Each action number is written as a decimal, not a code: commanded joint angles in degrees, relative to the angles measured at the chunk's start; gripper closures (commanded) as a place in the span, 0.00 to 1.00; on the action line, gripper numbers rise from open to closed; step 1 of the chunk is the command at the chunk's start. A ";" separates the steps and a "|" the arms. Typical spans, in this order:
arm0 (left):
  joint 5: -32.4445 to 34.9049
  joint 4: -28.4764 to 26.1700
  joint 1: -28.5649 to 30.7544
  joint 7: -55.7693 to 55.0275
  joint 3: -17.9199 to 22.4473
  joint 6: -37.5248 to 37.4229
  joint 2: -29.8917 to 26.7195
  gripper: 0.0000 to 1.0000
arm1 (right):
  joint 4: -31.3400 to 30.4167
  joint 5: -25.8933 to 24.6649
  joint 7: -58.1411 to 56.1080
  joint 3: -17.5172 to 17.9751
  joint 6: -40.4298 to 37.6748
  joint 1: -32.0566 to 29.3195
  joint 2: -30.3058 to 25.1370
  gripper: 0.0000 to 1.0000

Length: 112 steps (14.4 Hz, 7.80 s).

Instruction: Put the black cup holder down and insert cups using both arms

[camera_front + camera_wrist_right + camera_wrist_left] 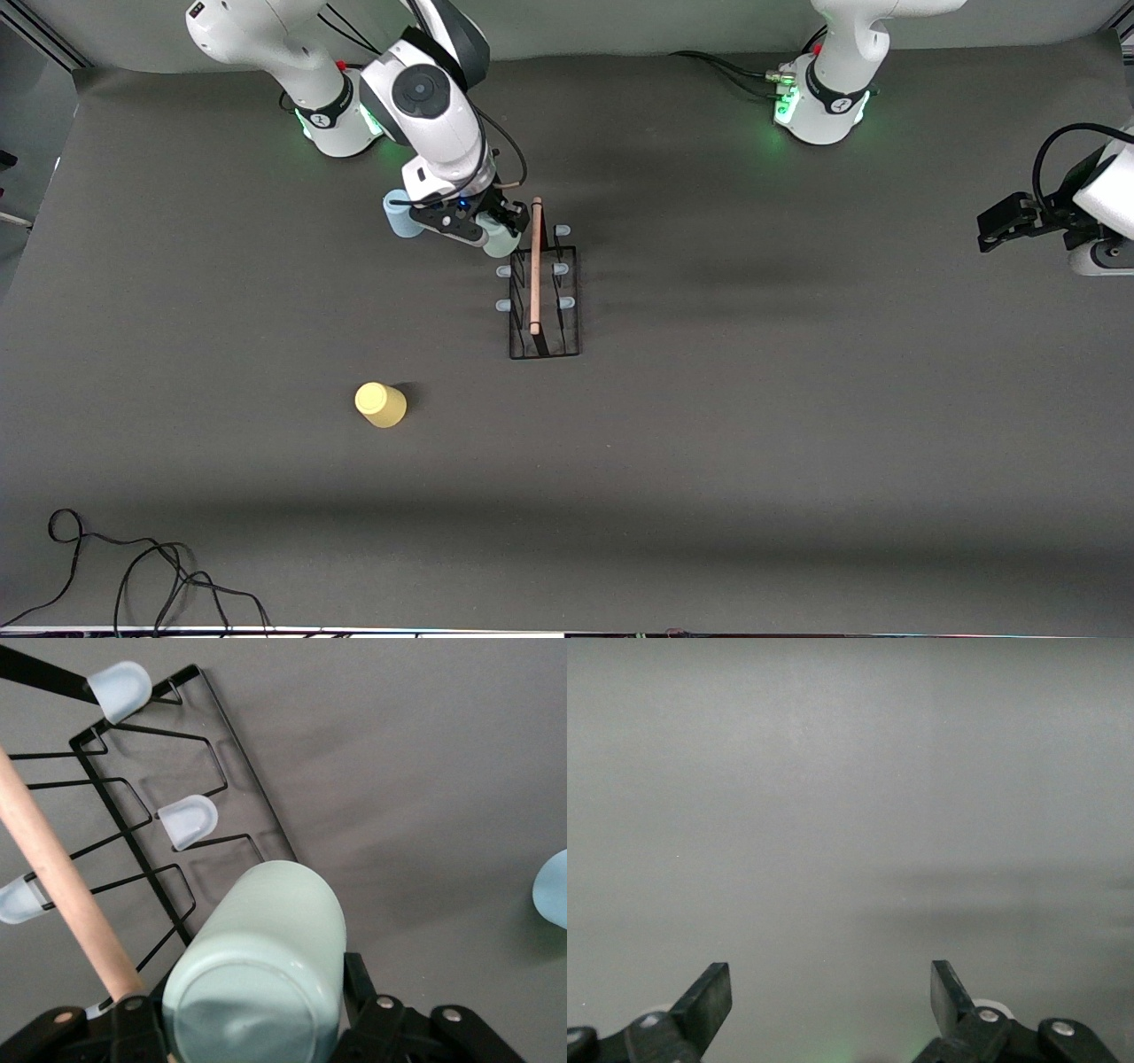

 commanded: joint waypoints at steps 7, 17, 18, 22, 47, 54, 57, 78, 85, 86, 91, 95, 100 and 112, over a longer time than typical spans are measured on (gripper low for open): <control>-0.47 -0.58 3.03 0.10 0.06 1.86 0.18 0.00 | 2.56 -1.24 0.45 -1.26 -0.96 0.50 0.52 0.00; -1.35 0.21 2.16 -0.96 -1.17 0.10 0.01 0.00 | 14.24 -0.02 -44.34 -29.28 -5.03 0.06 11.39 0.00; -1.35 0.21 2.33 -0.09 -1.08 0.10 0.01 0.00 | 16.52 1.64 -47.16 -30.08 -4.32 -1.07 14.72 0.00; -1.35 0.21 2.33 1.07 -0.99 0.10 -0.52 0.00 | 23.47 13.06 -54.73 -30.09 -1.86 -5.38 24.40 0.00; -1.44 0.12 2.51 1.24 -0.91 0.45 -0.70 0.00 | 26.91 18.11 -35.55 -29.57 -18.90 5.21 15.11 1.00; -1.44 0.03 2.42 1.15 -0.91 -0.08 -0.78 0.00 | 23.06 16.60 -25.22 -29.57 -9.96 14.90 16.08 1.00; -1.88 0.12 2.42 1.07 -0.91 -0.25 -0.87 0.00 | 21.20 16.60 -24.25 -29.48 -6.95 16.32 16.69 1.00; -1.46 -0.05 1.28 0.10 -2.74 -1.40 -1.40 0.00 | 46.07 3.87 -55.17 -58.29 -56.86 16.32 8.61 0.00; -1.18 0.21 1.28 0.63 -3.19 -1.22 -1.58 0.00 | 46.86 -0.71 -56.95 -60.77 -57.40 16.32 6.76 0.00; -1.61 0.21 1.36 0.63 -3.10 -0.87 -1.49 0.00 | 46.78 -0.71 -57.04 -60.85 -57.40 16.14 6.76 0.00; -3.63 -0.32 1.89 0.54 -2.93 3.24 -1.40 0.00 | 46.43 -1.93 -57.30 -45.11 -57.40 0.39 4.13 0.00; -2.94 -0.49 1.98 0.10 -2.84 3.61 -1.31 0.00 | 43.80 -8.01 -57.30 -19.43 -56.70 -22.21 0.09 0.00; -1.97 -0.49 1.54 0.54 -3.01 3.35 -1.49 0.00 | 41.77 -8.71 -57.39 -2.87 -53.37 -38.95 -1.67 0.00; -1.88 -0.41 2.07 0.71 -2.84 3.35 -0.96 0.00 | 35.88 -9.42 -64.16 -2.93 -44.39 -40.37 -4.93 0.00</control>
